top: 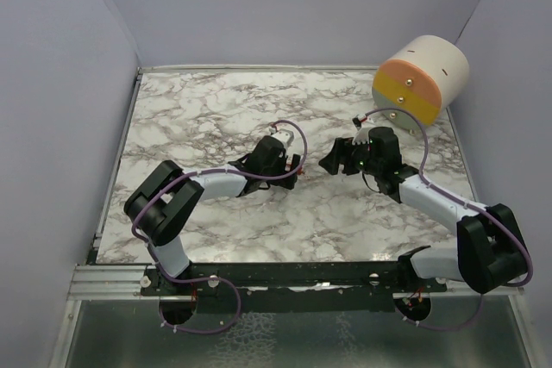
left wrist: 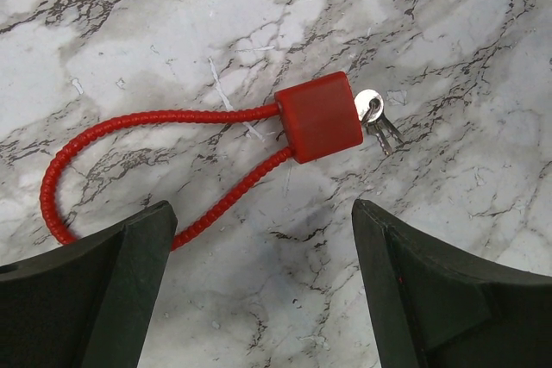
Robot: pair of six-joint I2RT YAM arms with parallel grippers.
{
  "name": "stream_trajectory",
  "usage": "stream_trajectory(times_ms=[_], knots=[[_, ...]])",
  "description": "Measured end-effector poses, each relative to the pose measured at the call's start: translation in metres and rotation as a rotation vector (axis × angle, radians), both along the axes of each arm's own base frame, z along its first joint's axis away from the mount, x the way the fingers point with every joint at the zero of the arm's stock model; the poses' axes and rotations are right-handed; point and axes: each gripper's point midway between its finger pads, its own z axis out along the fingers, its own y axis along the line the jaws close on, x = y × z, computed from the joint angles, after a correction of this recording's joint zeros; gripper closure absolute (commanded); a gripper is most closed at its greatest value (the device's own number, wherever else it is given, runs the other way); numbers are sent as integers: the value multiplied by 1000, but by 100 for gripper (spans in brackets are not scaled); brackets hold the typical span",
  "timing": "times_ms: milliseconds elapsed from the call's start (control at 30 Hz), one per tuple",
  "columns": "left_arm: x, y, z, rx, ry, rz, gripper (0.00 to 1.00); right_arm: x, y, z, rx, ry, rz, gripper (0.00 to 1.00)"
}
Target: Unlock with the key
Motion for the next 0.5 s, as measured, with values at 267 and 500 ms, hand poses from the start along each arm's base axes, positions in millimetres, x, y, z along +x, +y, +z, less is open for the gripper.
stream_trajectory(times_ms=[267,500], knots=[[-1,0,0,-30,-7,8,22,0,0,-2,-4,7,0,29],[-4,-2,0,-40,4,5,35,-1,-1,-4,-8,11,0,29]])
